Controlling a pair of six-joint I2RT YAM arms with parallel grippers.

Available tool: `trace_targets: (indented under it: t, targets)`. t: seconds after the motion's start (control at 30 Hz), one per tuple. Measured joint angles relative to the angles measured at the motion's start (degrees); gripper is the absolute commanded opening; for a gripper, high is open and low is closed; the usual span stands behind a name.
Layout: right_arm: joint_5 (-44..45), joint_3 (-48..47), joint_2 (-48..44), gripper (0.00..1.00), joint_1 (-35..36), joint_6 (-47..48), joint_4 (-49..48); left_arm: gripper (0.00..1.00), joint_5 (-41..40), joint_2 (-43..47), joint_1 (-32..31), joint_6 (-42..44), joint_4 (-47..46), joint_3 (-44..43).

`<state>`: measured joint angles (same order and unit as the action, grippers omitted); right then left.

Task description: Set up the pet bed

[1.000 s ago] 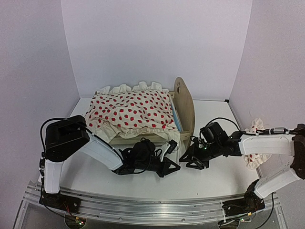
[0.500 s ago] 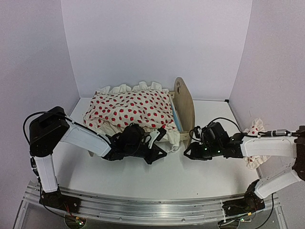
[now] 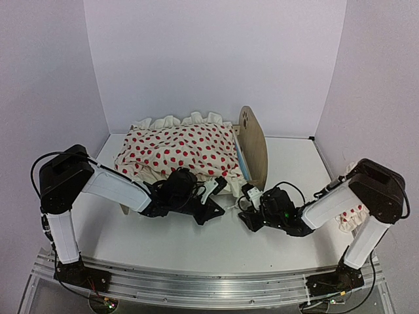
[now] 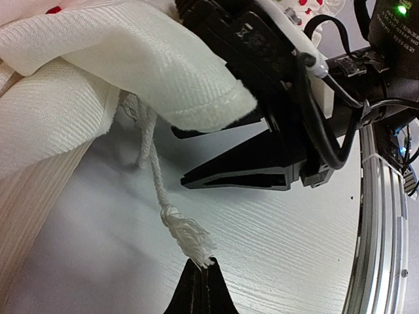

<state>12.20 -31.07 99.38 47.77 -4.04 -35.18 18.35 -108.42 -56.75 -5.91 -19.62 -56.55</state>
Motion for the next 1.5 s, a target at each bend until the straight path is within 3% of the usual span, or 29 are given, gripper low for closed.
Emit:
trace_targets:
  t: [0.23,0.3,0.4,0.67,0.87,1.13,1.5]
  targets:
    - [3.7,-4.6,7.5,0.44,0.0,2.5,-6.4,0.0,0.1,0.0,0.8,0.2,0.1,0.0]
    - [4.7,-5.3,8.9,0.37,0.0,2.8,-7.6,0.0,0.2,0.0,0.9,0.2,0.0,0.0]
    - [6.0,-5.8,9.9,0.19,0.0,3.0,-8.9,0.0,0.6,0.0,1.2,0.2,-0.3,0.0]
    - [5.1,-5.0,9.6,0.02,0.0,1.5,-9.4,0.0,1.0,0.0,2.1,0.2,-0.4,0.0]
    - [-1.7,-2.7,1.3,0.0,0.0,-4.4,0.0,0.0,1.0,0.0,2.5,0.4,-1.3,0.0]
    - [-17.2,-4.8,-10.9,0.0,-0.5,-15.9,16.7,0.0,1.3,-0.2,2.6,1.7,-2.7,0.0]
    - [-37.2,-10.1,-12.3,0.0,-5.5,-29.7,35.0,0.0,3.1,-1.4,2.2,3.8,-2.9,0.0]
